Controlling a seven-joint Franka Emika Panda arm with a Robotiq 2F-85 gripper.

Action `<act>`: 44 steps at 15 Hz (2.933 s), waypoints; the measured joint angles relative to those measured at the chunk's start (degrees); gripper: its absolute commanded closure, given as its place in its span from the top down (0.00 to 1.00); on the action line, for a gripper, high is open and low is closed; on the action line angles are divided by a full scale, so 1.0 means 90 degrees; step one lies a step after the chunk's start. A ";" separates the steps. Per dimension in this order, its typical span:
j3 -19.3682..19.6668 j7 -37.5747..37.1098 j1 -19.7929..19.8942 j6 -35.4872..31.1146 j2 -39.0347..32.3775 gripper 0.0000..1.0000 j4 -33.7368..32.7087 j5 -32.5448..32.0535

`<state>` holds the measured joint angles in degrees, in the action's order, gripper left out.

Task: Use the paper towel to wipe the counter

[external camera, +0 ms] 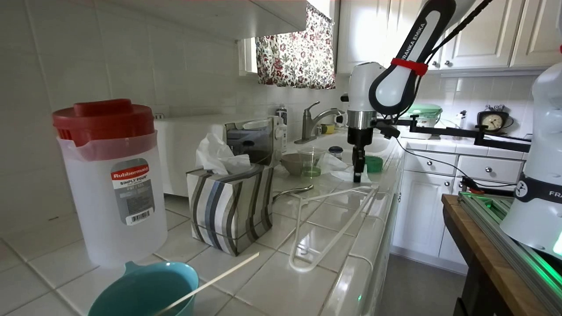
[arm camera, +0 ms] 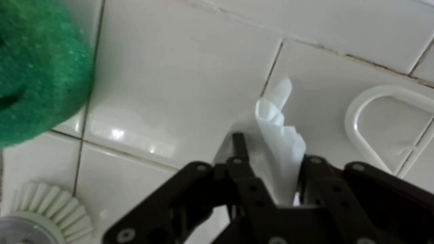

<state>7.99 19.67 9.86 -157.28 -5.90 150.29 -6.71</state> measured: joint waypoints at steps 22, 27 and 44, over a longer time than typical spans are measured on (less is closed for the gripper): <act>-0.0026 -0.0321 -0.0530 0.2083 0.2752 1.00 0.0180 0.0931; -0.0053 -0.0531 -0.0583 0.2085 0.2676 1.00 0.0170 0.0931; -0.0679 -0.2131 -0.0918 0.3038 0.1372 1.00 -0.0992 0.1185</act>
<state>1.88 0.49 1.60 -129.93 6.45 141.36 3.96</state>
